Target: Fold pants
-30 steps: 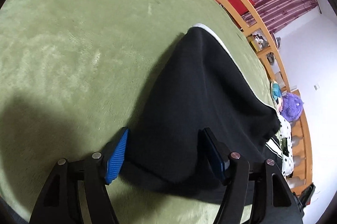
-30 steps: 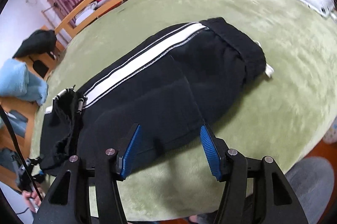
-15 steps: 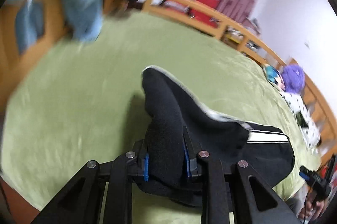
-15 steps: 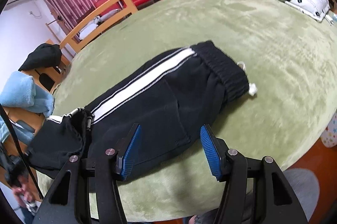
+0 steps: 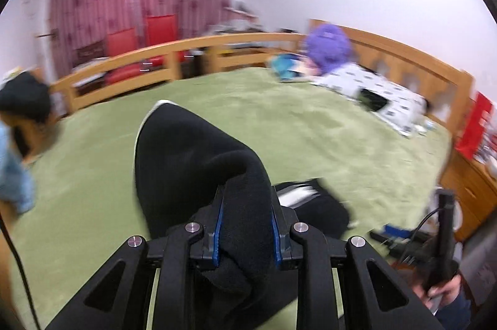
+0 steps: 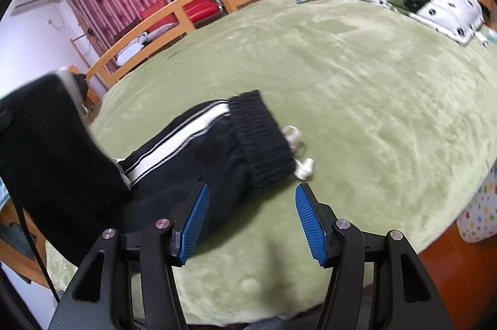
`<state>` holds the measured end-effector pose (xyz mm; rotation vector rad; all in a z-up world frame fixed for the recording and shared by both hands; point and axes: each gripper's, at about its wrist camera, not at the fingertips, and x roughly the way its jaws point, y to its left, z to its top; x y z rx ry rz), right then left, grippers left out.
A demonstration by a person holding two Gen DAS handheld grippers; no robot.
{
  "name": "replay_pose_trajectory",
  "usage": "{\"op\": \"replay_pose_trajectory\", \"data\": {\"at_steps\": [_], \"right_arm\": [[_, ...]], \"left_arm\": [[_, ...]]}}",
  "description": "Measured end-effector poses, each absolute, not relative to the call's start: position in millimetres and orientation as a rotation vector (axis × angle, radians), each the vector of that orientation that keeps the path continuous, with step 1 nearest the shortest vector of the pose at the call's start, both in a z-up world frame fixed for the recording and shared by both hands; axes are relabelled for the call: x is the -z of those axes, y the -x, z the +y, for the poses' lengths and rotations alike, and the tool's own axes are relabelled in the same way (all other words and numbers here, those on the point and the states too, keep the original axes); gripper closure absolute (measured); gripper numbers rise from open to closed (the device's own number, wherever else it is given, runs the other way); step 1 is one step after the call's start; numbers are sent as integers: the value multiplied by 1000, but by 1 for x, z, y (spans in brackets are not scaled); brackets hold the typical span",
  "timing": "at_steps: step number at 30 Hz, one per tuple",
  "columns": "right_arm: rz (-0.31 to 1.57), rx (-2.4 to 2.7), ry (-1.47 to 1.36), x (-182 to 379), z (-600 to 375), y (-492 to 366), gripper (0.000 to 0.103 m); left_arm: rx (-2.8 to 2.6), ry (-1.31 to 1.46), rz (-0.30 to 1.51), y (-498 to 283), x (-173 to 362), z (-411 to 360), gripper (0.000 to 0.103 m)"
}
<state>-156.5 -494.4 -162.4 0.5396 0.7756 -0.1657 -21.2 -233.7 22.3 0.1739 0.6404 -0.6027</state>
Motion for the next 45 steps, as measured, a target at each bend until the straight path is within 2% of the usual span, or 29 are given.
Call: {"op": "replay_pose_trajectory", "data": {"at_steps": [4,5,6,11,15,19,20,21,22,24,27,29,32,35,40,42,45], "right_arm": [[808,154,-560,172,-508,169,45],[811,150,-557,173,-507,170,45],[810,142,-548,173,-508,172,45],[776,65,-589,171,-509,162,44],[761,2,-625,177,-504,131,31],[924,-27,-624,213,-488,90,32],[964,-38,-627,224,-483,84,41],[983,-55,-632,229,-479,80,66],[1000,-78,-621,226,-473,79,68],[966,-72,-487,202,-463,81,83],[837,-146,-500,160,-472,81,86],[802,-154,-503,153,-482,74,87],[804,-70,-470,161,-503,69,88],[810,-36,-518,176,-532,78,88],[801,-12,-486,181,-530,74,89],[803,21,-401,186,-524,70,84],[913,44,-363,214,-515,59,82]], "left_arm": [[827,-51,710,25,5,-275,73],[814,-56,725,24,10,-279,65],[796,-67,731,25,14,-279,64],[659,-98,813,13,50,-248,64],[531,-74,881,-1,78,-209,63],[436,-25,942,-10,100,-164,63],[418,-22,953,-10,105,-155,61],[404,-23,960,-10,109,-149,61],[372,-32,970,-10,115,-140,61],[347,-32,973,-9,124,-129,61],[340,13,993,-12,135,-117,61],[352,56,1010,-16,140,-113,61],[395,89,1017,-17,141,-110,60],[426,77,997,-15,141,-112,52],[461,93,1015,-22,150,-125,52],[468,105,1034,-24,156,-129,52],[491,129,1058,-24,163,-132,50]]}}
